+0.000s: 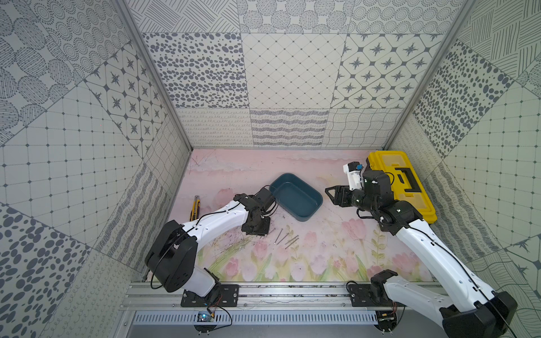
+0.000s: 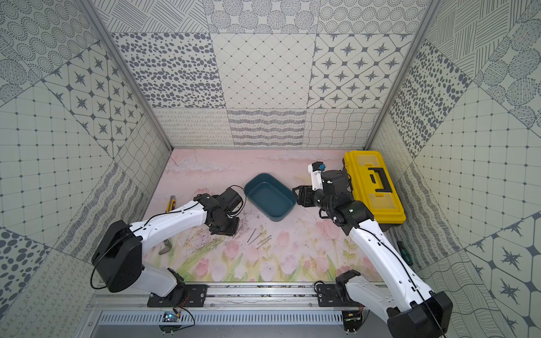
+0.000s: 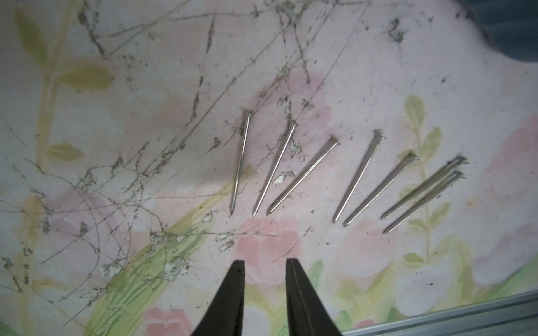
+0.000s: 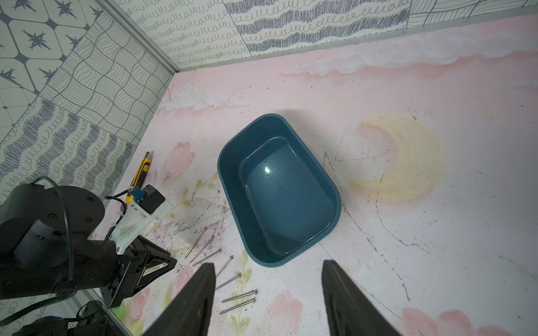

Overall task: Put the nails on the desktop into the storage box
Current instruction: Pick up the nail from the center of the board.

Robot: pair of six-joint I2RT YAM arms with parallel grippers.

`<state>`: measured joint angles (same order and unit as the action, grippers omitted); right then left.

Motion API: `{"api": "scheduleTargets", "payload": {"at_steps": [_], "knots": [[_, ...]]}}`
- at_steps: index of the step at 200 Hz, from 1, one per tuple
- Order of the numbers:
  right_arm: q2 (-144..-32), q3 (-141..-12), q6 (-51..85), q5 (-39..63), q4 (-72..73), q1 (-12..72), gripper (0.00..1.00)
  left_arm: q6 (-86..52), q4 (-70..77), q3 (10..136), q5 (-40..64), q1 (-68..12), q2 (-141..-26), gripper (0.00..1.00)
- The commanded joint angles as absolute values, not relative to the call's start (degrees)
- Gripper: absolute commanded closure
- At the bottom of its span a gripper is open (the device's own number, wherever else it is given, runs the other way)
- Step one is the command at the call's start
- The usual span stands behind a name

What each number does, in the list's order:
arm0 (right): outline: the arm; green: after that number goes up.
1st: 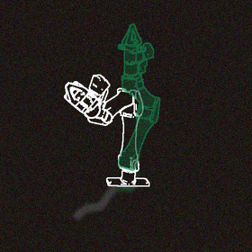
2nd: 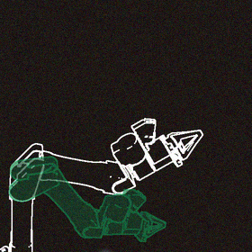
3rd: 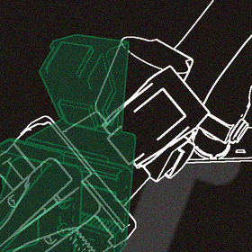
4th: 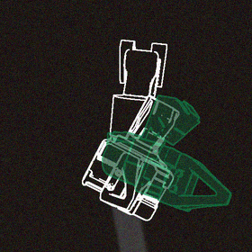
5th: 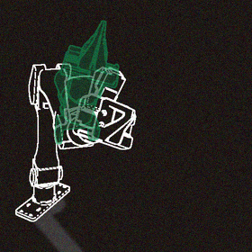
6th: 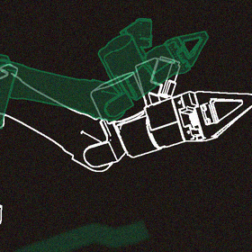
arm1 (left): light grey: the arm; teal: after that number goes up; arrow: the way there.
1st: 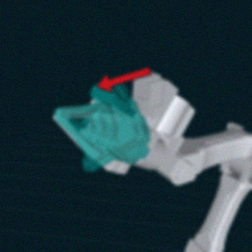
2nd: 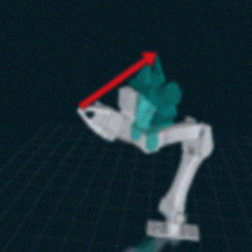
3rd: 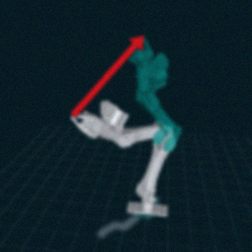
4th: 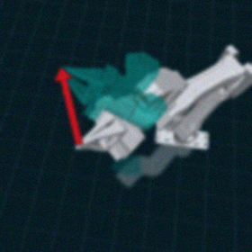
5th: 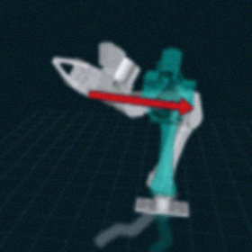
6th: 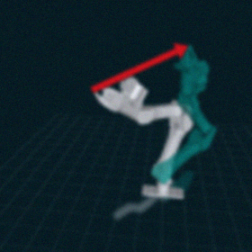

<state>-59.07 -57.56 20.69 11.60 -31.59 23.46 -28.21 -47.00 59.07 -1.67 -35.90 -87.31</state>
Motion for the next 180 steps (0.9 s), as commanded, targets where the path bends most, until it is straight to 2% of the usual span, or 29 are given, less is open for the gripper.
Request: {"api": "scheduleTargets", "payload": {"at_steps": [1, 62, 111, 180], "knots": [[-58.76, -57.02, 21.53, 12.39, -29.01, 23.76, 0.37, -22.36, -40.97, 60.43, -4.79, -36.08, -89.67, 0.71], [-58.61, -57.11, 22.24, 12.78, -29.09, 23.76, 0.37, -18.93, -39.24, 62.03, -4.13, -33.79, -93.93, 0.7], [-58.39, -57.39, 22.25, 12.72, -29.72, 23.77, 0.38, -16.8, -39.29, 60.88, -3.54, -30.52, -94.49, 0.74], [-58.72, -57.78, 22.85, 13.18, -29.62, 23.8, 0.39, -17.4, -37.59, 60.25, -2.44, -30.39, -96.18, 0.77]]}}
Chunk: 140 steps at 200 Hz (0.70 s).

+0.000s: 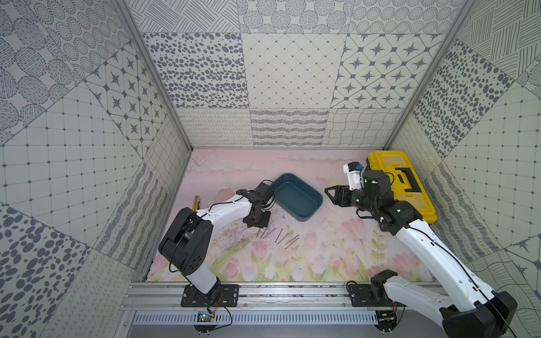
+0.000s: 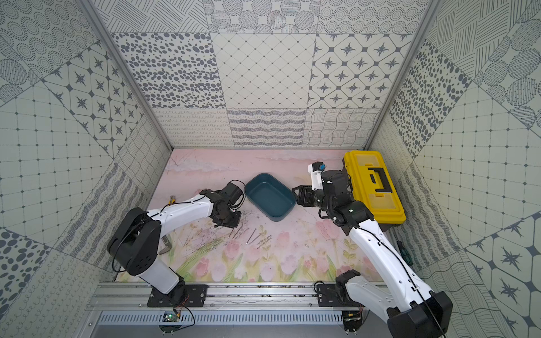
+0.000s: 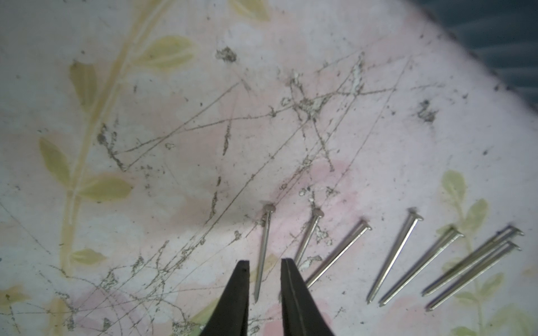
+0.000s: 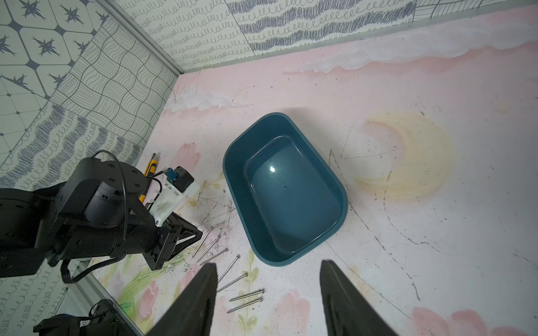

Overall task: Put the nails on the desktop into the storage box
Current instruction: Pick up the nail from the center of the board.

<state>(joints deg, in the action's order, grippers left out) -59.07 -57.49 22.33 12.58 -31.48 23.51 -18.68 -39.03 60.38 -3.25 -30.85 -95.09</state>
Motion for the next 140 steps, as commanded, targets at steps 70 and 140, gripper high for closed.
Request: {"api": "scheduleTargets", "payload": {"at_steps": [70, 140], "knots": [[-58.14, -57.87, 22.68, 13.62, -29.62, 23.8, 0.39, -18.8, -36.23, 59.21, -3.69, -30.66, -97.75, 0.78], [-57.63, -57.74, 22.59, 13.89, -29.62, 23.82, 0.39, -19.29, -34.77, 58.49, -3.64, -31.39, -99.52, 0.79]]}}
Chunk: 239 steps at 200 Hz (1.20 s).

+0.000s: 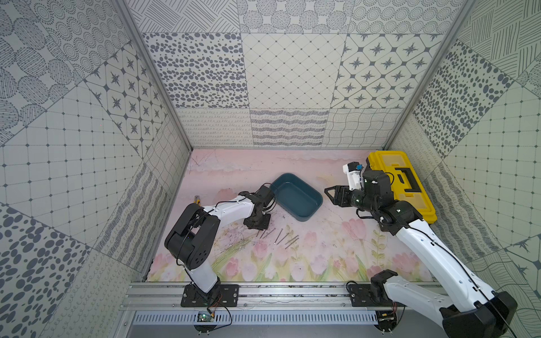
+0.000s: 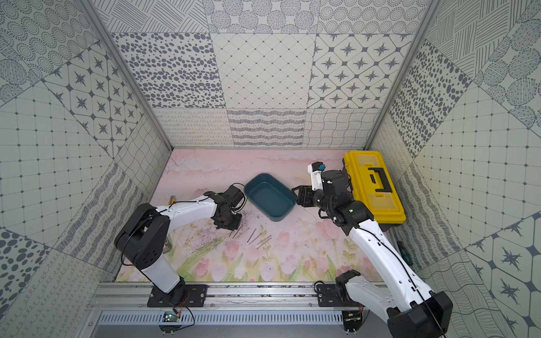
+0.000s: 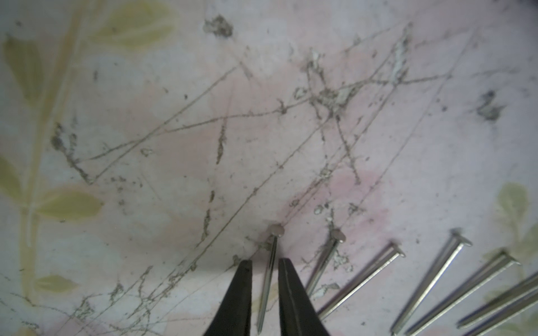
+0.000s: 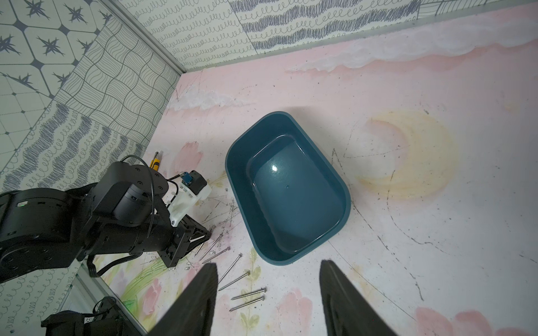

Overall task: Put the nails on the desktop into the storage box
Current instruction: Pick up the nail from the center of the board.

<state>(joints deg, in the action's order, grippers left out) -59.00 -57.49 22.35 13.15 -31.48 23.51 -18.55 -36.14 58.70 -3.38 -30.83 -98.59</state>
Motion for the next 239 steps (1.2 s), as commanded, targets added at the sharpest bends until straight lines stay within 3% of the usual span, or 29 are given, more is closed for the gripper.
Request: {"api": "scheduleTargets", "payload": {"at_steps": [1, 55, 133, 239], "knots": [[-57.64, -57.74, 22.59, 13.89, -29.62, 23.77, 0.39, -19.31, -34.74, 58.47, -3.58, -31.34, -99.55, 0.79], [-57.18, -57.74, 22.42, 13.49, -29.69, 23.75, 0.39, -19.66, -34.67, 58.39, -1.94, -31.77, -101.84, 0.8], [-56.25, -57.96, 21.53, 12.65, -29.71, 23.77, 0.39, -21.07, -35.2, 57.96, -0.53, -32.08, -103.17, 1.0], [-56.35, -57.37, 21.6, 12.54, -29.71, 23.75, 0.39, -22.07, -44.67, 63.46, -4.84, -32.88, -98.07, 1.0]]}}
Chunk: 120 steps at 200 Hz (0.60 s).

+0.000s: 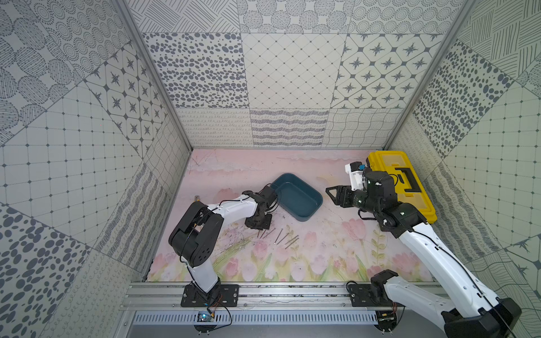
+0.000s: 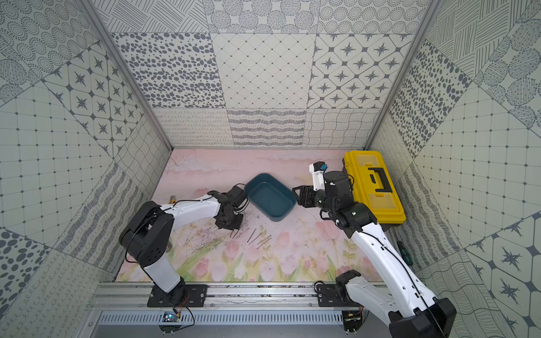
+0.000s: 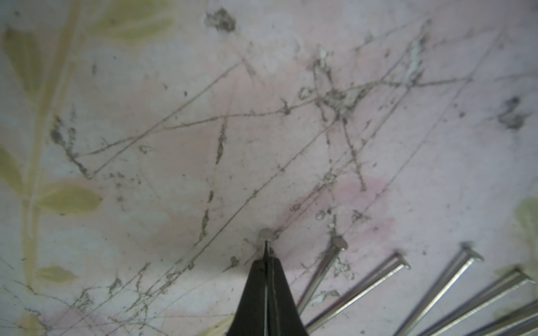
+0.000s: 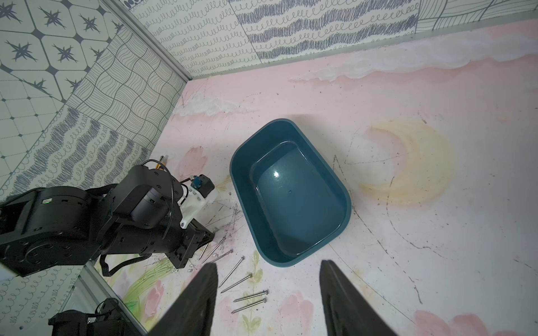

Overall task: Put the nails on the desktop into the storage box
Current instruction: Pick up the nail from the center of the board.

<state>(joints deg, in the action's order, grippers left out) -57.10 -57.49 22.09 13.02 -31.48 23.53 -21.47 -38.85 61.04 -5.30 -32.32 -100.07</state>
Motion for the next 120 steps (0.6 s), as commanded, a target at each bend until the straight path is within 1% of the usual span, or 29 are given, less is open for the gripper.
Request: {"api": "scheduleTargets", "payload": {"at_steps": [1, 76, 120], "knots": [[-56.38, -57.36, 21.62, 12.6, -29.71, 23.76, 0.39, -22.02, -44.84, 63.55, -4.88, -32.92, -97.99, 1.0], [-56.07, -57.05, 21.69, 12.74, -29.54, 23.76, 0.39, -18.98, -52.36, 68.92, -5.8, -32.97, -93.92, 1.0], [-56.16, -57.59, 21.71, 12.9, -29.36, 23.76, 0.39, -15.3, -59.49, 80.94, -6.42, -32.85, -95.13, 1.0]]}}
